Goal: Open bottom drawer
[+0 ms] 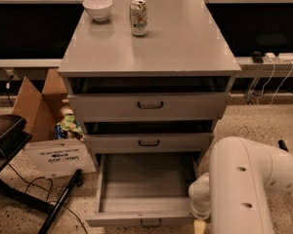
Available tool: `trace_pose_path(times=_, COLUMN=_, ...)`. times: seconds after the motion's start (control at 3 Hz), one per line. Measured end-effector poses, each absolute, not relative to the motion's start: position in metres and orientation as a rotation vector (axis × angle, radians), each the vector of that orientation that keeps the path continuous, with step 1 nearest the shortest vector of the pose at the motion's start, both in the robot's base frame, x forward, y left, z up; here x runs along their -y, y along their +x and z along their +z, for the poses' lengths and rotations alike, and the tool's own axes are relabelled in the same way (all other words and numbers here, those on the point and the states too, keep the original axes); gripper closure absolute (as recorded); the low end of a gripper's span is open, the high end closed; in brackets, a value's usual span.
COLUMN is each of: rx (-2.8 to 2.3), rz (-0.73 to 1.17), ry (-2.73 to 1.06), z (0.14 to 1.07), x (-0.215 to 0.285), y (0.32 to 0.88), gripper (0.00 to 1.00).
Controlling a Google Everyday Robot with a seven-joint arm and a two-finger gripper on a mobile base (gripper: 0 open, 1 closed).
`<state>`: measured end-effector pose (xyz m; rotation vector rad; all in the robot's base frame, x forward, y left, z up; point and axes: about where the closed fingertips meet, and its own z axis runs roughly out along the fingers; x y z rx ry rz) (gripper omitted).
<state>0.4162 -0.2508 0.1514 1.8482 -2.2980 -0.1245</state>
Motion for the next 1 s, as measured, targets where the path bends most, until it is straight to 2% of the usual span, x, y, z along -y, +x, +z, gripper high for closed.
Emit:
trace_pose_path(times=0.67, rx=2.31, rz=-0.145, ry=1.819, z=0.157, x=0.248, y=0.406, gripper=0.49)
trace_pose_path(times=1.0, rx=2.326, rz=-0.147, ry=1.815, z=0.161, x=0.248, y=0.406, gripper=0.8)
